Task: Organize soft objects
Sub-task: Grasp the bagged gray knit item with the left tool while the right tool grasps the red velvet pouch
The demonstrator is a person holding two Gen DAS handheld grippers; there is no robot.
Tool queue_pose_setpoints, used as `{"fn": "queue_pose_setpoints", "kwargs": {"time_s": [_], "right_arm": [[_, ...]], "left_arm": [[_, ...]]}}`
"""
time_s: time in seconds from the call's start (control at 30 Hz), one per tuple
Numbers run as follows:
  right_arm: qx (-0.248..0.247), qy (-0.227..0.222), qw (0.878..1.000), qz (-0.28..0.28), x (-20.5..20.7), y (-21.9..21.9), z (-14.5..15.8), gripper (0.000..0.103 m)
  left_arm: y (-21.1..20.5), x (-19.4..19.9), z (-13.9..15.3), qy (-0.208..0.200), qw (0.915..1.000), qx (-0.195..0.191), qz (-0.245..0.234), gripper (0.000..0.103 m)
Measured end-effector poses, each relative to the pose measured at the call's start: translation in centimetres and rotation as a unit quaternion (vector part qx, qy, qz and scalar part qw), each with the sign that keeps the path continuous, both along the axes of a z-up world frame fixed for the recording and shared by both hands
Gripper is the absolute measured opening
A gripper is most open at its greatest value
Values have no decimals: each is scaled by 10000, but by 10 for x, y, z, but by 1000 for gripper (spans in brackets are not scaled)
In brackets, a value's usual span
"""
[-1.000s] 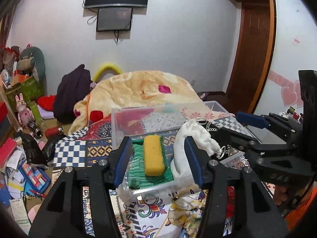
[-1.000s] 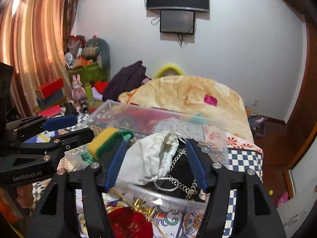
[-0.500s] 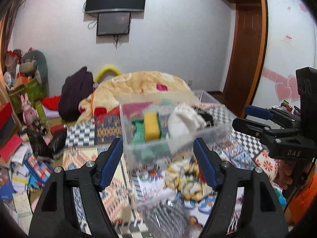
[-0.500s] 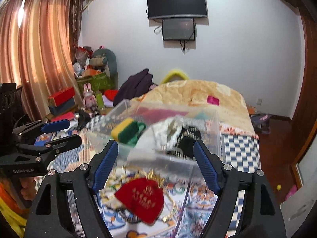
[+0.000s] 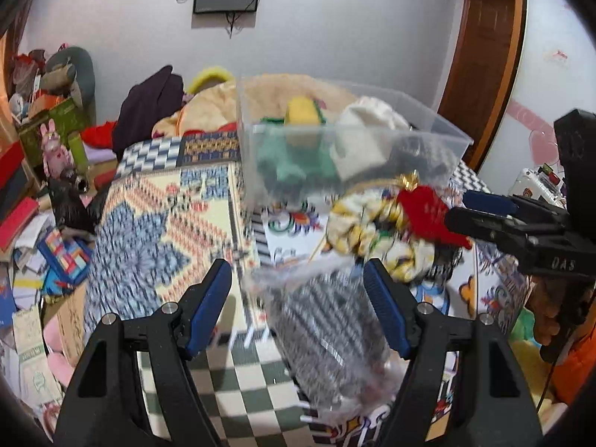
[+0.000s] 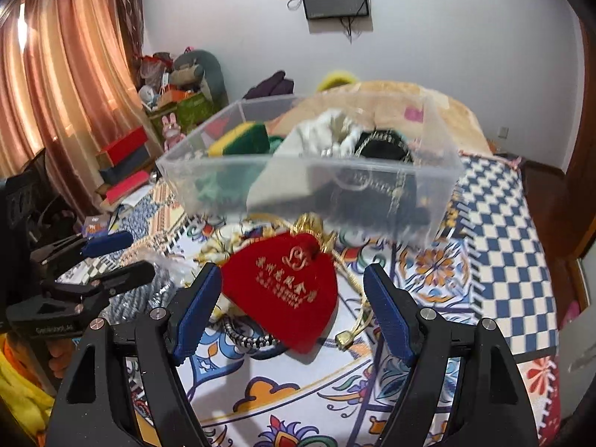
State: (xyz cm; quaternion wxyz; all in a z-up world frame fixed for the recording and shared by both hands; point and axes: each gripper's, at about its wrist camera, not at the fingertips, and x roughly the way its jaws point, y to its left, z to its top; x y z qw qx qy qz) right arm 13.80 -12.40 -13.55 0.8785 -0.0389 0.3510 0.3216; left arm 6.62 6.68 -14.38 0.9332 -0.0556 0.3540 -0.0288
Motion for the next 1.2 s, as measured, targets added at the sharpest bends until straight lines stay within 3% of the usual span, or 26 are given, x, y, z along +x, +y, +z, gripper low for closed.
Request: {"fn": "queue_pose_setpoints", "kwargs": {"time_s": [0.33,0.4,0.5,0.6,0.9,1.07,1.2], "right_arm": [[80,365,9993,97,7,1,-13,43],[135,399,9991,105,7,0,-14,29],[202,372,9991,66,7,-5,-13,19],[289,359,9989,68,7,-11,-10,11],[369,6,9993,-9,-2,-20,5,5],[399,-196,9989,-128,-5,-29,17,5],[371,-90,9991,-198,-3,-32,18,8]], "left_arm": [[-4,-9,-16,87,9998,-134,-81,72],[-5,-10,-16,68,9998,-170,-125,64],[-9,-12,-15,47,9994,-221,-271,52],[-12,-13,-15,4,9994,-159,-292,49],[-12,-17,-7,-123,9994,-182,-268,26],[-12,-21,0,-268,9994,-65,-201,24],[-6,-23,4,-331,9993,-131,-134,24]]}}
